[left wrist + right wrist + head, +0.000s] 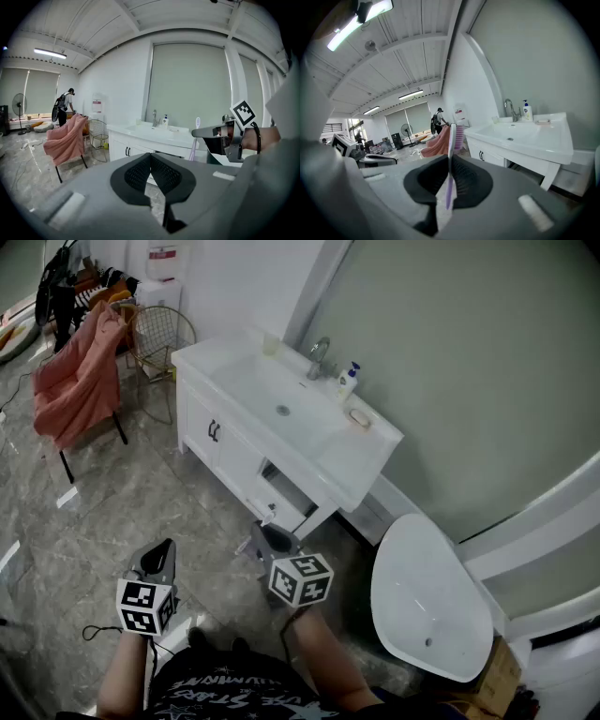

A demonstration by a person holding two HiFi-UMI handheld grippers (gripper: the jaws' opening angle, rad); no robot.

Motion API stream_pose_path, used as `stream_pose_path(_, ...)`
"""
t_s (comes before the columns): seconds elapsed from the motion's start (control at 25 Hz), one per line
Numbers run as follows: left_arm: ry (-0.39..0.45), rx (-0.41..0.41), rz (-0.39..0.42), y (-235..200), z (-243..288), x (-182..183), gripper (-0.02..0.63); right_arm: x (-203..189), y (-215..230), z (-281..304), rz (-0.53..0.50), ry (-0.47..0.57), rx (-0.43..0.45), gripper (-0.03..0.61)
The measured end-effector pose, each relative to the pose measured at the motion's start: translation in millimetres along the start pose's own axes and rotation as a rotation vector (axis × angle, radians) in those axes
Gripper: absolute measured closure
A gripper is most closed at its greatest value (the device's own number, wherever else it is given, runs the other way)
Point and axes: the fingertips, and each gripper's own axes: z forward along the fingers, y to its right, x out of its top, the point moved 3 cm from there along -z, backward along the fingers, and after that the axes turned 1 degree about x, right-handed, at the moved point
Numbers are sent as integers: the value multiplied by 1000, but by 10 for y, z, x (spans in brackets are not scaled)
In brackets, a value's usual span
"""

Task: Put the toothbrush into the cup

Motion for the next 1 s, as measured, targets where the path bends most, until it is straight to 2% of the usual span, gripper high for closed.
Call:
stream_pose_path(0.44, -7, -9, -34, -215, -111, -99, 606, -31, -204, 165, -1, -9, 6, 552)
stream_pose_path(0.72, 6, -34, -23, -603, -87, -109, 606, -52, -384, 388, -8, 21, -27, 552)
stream_pose_path(1.0, 15, -39, -36, -814, 77, -31, 606, 47, -314, 593, -16, 38, -45, 552)
